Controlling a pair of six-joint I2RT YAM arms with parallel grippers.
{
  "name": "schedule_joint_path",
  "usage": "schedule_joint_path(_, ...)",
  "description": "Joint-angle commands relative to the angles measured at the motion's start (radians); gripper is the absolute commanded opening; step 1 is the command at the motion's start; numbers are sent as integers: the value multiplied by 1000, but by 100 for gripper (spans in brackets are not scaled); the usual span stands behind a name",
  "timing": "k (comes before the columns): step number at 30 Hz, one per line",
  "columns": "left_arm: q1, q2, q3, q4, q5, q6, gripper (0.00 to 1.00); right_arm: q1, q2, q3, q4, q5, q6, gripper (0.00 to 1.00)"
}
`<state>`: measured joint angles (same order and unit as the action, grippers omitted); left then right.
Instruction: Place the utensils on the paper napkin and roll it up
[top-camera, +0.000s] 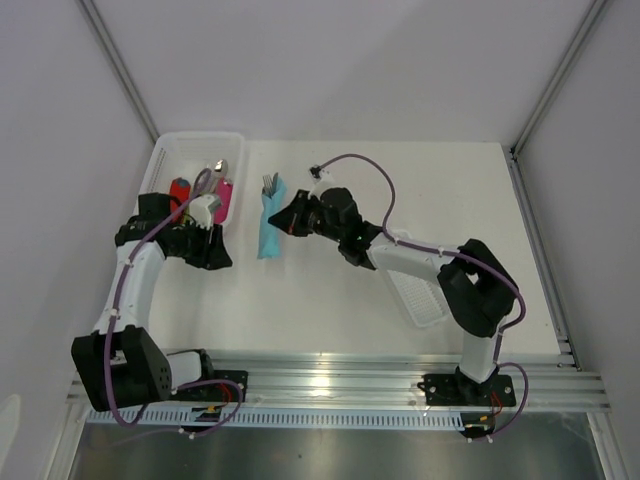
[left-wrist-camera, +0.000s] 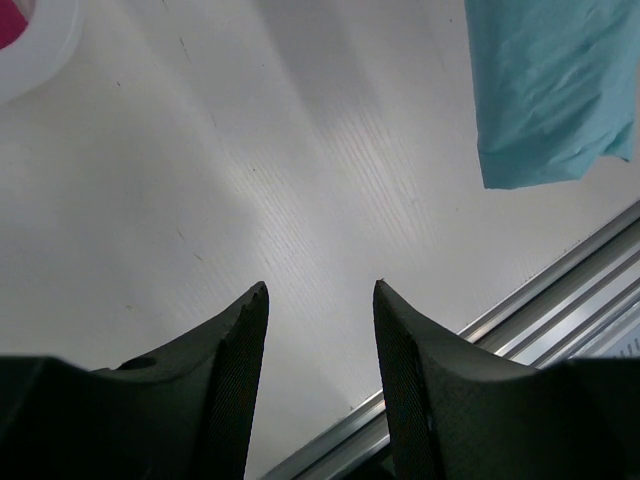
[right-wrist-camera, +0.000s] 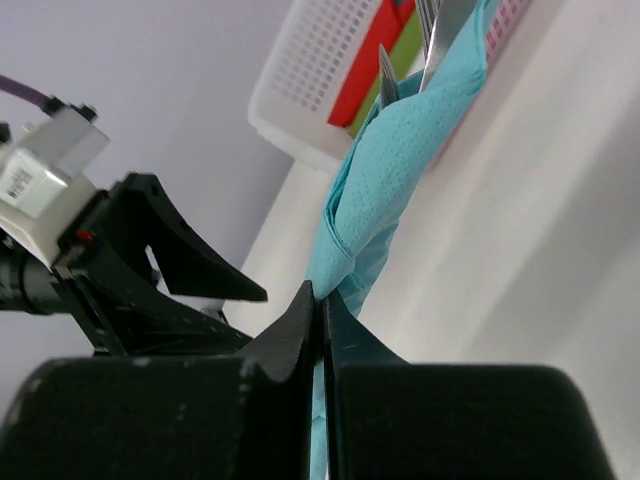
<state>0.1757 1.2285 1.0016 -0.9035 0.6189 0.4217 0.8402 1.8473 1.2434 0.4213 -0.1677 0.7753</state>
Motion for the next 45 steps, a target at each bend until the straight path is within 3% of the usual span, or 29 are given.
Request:
schedule_joint_path(1, 50, -32, 3, -8, 45, 29, 50, -3, 55, 128, 39, -7, -22, 0)
schedule_joint_path(9, 162, -41, -43, -5, 51, 68, 50, 3, 286, 445, 28, -21, 27, 0)
schedule_joint_path(15, 229, -63, -66, -6, 35, 103, 50, 28, 504, 775, -22, -16, 33, 0)
schedule_joint_path(27, 268, -60, -97, -8, 44, 129, 50, 63, 887, 1298, -29, 89, 48, 0)
schedule_joint_path(36, 271, -78, 6, 87, 28, 59, 49, 73, 906, 1291, -13, 97, 16, 0)
schedule_joint_path(45, 271, 22, 95, 389, -205, -99, 54, 71, 914, 1266, -24, 105, 10, 0)
